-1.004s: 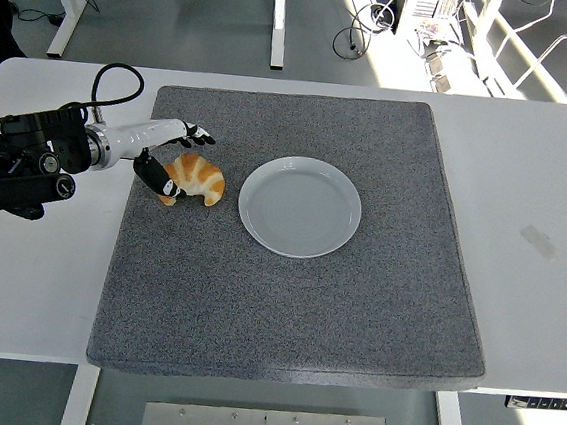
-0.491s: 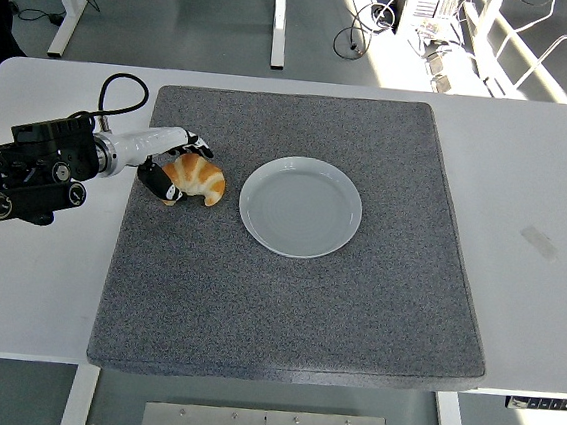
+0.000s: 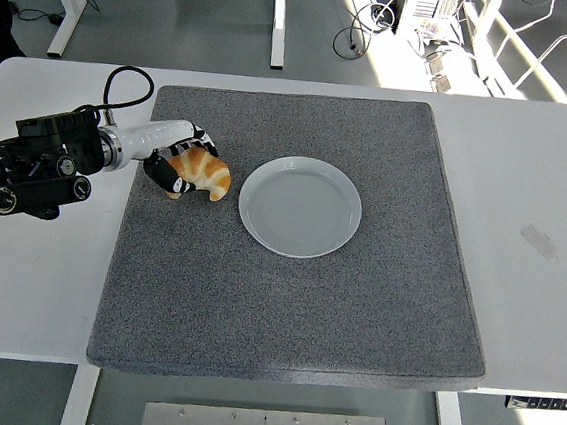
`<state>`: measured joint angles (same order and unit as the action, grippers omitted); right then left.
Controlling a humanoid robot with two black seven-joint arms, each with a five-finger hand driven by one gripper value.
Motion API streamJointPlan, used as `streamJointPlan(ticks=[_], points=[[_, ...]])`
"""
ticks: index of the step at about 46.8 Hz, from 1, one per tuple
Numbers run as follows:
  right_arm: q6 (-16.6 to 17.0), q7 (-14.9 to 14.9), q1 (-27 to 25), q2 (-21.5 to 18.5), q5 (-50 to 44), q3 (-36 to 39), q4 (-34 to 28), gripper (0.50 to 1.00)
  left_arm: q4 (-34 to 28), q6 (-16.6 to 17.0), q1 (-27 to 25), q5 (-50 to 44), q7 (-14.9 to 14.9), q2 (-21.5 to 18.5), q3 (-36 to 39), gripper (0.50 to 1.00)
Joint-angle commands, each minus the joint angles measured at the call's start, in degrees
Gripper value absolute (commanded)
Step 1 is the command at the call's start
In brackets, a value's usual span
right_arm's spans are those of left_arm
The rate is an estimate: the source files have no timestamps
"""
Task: Place the bread on the plate
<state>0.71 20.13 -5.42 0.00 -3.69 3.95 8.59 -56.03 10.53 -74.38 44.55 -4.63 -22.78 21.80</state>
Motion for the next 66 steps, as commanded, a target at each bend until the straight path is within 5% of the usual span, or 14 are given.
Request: streamJointPlan(ticks=[1, 24, 39, 66], points=[[0.0, 0.0, 0.0, 0.0, 0.0, 0.0, 0.0, 1.0, 0.0, -0.1, -0.2, -0.3, 0.2, -0.1, -1.0, 0.658], [0.0, 0.0, 0.0, 0.0, 0.0, 0.0, 0.0, 1.0, -0.3, -1.3, -7.2, -0.5, 0.2, 0.3, -3.6, 0.658], [0.0, 0.0, 0.0, 0.0, 0.0, 0.0, 0.0, 1.0, -0.3, -1.2, -7.9, -0.4, 0.3, 7.7, -4.2, 0.658], [0.0, 0.0, 0.0, 0.0, 0.0, 0.0, 0.0, 1.0, 2.4, -0.9, -5.1, 0.5, 0.3, 14.8, -3.5, 0.663]])
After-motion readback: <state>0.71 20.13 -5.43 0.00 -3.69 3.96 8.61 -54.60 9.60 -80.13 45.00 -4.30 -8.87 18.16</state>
